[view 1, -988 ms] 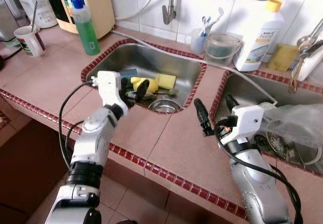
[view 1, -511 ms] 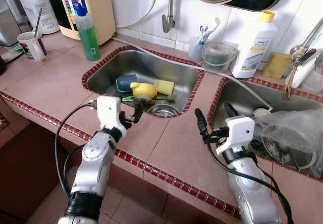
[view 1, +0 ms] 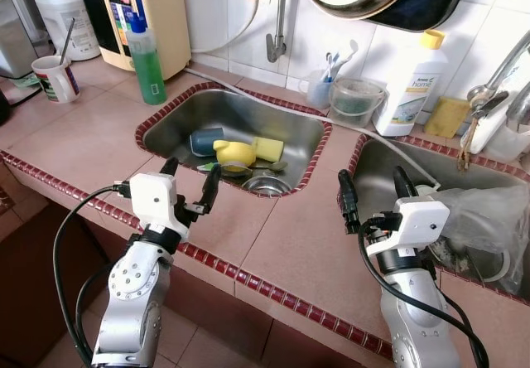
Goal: Kitchen organization
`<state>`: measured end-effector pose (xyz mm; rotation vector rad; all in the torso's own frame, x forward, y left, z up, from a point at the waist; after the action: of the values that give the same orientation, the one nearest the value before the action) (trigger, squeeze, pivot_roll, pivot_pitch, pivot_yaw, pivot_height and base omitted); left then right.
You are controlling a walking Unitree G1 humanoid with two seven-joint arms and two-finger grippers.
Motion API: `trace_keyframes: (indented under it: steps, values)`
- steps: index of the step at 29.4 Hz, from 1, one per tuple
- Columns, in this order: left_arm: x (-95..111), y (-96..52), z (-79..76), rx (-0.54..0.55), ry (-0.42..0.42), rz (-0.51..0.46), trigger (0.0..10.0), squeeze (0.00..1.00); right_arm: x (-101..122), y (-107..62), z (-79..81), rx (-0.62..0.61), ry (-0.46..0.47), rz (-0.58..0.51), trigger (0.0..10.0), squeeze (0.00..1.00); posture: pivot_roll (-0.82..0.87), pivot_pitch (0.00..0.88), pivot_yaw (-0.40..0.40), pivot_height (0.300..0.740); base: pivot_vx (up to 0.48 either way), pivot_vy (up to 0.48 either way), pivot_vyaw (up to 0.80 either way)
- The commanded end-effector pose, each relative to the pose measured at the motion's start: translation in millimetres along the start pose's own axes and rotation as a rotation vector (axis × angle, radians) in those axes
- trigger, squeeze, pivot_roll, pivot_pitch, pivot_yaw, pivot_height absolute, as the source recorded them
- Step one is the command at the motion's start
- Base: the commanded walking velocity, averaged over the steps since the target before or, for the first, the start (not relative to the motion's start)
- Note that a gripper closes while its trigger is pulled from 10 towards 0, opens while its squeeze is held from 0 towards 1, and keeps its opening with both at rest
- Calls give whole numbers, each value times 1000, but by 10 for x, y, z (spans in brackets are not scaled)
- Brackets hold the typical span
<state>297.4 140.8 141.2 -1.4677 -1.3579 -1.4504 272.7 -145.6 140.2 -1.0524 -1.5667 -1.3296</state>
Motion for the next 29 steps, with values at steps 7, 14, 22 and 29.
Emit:
trace_keyframes:
  steps: [7, 14, 22, 29]
  values:
    - [-14, -14, -59, 1, -40, 45, 10000, 0, -37, -32, -11, 10, -13, 36, 10000, 0, 24, 13, -48, 740, 0, 0, 0]
    - [-24, -2, -67, -11, -37, 63, 10000, 0, -37, -10, 40, 18, -7, 42, 10000, 0, 6, 16, -43, 740, 0, 0, 0]
    - [-22, 65, -100, -21, -39, 80, 10000, 0, -76, -22, 21, 9, -1, 62, 10000, 0, 8, 24, -47, 740, 0, 0, 0]
    - [-31, 67, -120, -17, -38, 97, 10000, 0, -93, -24, 52, 19, 7, 71, 10000, 0, 16, 31, -51, 740, -121, 0, 0]
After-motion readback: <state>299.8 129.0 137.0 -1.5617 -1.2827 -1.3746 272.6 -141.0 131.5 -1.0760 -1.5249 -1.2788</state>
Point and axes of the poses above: a point about 5 cm out from each wrist's last joint towards the gripper, its own y axis pointing out of the wrist towards the gripper, its own x axis along the axis of the wrist's last joint, z = x × y, the point moved 2 cm from there along y, pointing out of the wrist towards the gripper, and after that the axes turned 8 degrees about -y, right-handed, at the moved point
